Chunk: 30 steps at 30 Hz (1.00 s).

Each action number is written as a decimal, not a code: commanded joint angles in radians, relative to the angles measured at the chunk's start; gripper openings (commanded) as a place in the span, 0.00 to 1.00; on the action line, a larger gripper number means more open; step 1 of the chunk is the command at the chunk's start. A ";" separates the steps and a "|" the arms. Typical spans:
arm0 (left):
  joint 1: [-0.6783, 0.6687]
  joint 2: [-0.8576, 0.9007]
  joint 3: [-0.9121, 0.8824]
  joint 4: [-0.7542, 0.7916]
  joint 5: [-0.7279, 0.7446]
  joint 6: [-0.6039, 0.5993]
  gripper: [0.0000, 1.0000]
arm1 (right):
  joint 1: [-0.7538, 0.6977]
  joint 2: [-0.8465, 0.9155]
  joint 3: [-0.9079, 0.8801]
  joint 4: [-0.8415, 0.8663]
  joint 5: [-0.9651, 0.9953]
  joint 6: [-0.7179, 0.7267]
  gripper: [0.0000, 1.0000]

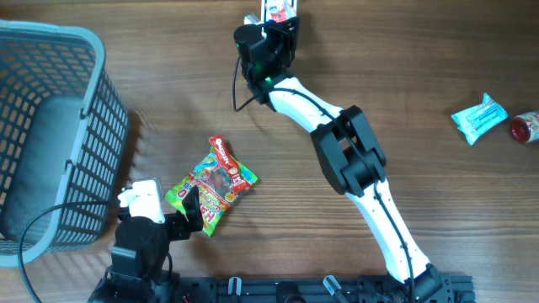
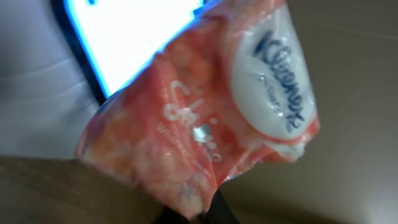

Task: Scan the item barcode
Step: 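Carry the Kleenex pack to the right side and release it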

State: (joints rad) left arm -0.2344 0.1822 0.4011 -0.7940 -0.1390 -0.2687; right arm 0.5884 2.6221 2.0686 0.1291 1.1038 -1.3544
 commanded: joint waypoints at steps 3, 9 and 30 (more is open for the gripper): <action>0.006 -0.007 -0.009 0.003 0.011 -0.005 1.00 | -0.060 -0.238 0.012 -0.426 -0.129 0.433 0.04; 0.006 -0.007 -0.009 0.003 0.011 -0.005 1.00 | -0.187 -0.366 0.012 -0.717 -0.206 0.707 0.04; 0.006 -0.007 -0.009 0.003 0.011 -0.005 1.00 | -0.831 -0.370 -0.211 -0.955 -0.515 1.051 0.04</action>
State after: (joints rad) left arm -0.2340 0.1822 0.4004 -0.7933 -0.1390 -0.2687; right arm -0.1730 2.2395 1.9144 -0.8394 0.6422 -0.3729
